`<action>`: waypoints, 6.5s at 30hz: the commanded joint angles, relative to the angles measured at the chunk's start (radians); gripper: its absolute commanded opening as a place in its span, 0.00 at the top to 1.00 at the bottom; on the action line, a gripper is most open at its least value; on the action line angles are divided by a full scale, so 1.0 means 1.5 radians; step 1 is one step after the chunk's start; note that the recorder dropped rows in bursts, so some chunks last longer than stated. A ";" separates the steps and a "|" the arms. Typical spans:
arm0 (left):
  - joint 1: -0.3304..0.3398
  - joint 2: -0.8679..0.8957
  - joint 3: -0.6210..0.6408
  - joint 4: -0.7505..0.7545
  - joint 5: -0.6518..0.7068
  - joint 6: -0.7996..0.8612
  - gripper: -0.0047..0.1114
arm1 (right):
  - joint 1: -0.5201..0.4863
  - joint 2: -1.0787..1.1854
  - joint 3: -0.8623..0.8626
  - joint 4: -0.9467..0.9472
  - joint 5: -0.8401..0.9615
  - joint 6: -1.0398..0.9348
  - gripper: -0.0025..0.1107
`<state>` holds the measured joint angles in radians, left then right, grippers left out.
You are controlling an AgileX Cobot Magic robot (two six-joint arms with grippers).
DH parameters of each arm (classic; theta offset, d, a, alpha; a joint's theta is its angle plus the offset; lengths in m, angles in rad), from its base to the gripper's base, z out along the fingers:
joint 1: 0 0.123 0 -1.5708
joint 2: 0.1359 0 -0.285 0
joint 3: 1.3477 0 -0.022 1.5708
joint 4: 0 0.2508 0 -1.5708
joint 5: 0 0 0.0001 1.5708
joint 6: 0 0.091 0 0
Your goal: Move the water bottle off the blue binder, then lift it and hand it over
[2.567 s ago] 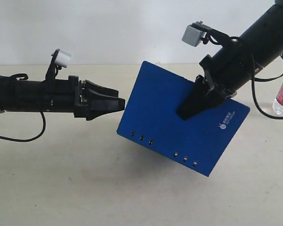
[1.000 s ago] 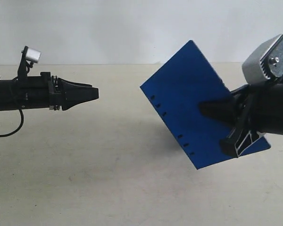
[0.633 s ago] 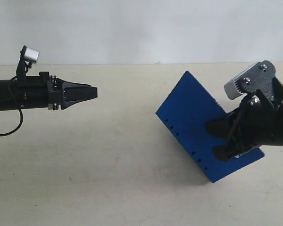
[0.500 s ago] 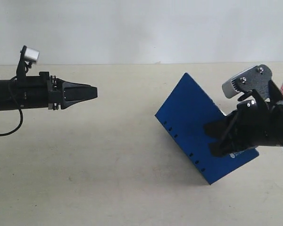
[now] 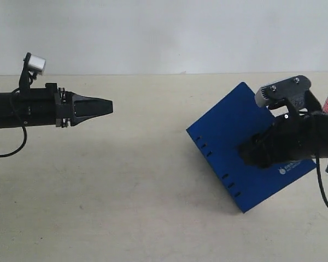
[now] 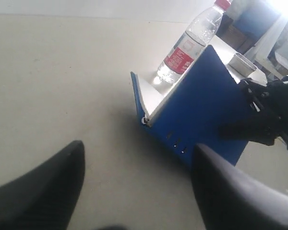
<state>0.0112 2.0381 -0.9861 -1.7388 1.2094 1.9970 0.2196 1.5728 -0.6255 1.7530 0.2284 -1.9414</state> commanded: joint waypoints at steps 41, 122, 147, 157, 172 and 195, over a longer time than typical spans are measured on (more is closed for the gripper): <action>-0.301 0.088 -0.113 -0.004 -0.279 -0.477 0.42 | 0.000 0.089 -0.095 -0.006 -0.119 0.285 0.43; -0.337 0.149 -0.189 -0.004 -0.245 -0.486 0.45 | -0.330 0.231 -0.189 -0.529 0.315 0.659 0.37; -0.346 0.251 -0.357 -0.004 -0.140 -0.530 0.45 | -0.318 0.309 -0.244 -0.340 0.642 0.484 0.43; -0.312 0.251 -0.357 -0.004 -0.140 -0.514 0.45 | -0.318 0.309 -0.243 -0.416 0.522 0.492 0.98; -0.228 0.252 -0.357 0.006 -0.115 -0.499 0.45 | -0.318 0.309 -0.243 -0.440 0.504 0.369 0.98; -0.228 0.310 -0.391 -0.004 -0.055 -0.513 0.45 | -0.382 0.307 -0.243 -0.236 0.662 0.222 0.98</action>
<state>-0.3286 2.4959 -1.5598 -1.7527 1.1305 1.2449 -0.3118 2.0361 -0.9889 1.3219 1.2058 -1.5736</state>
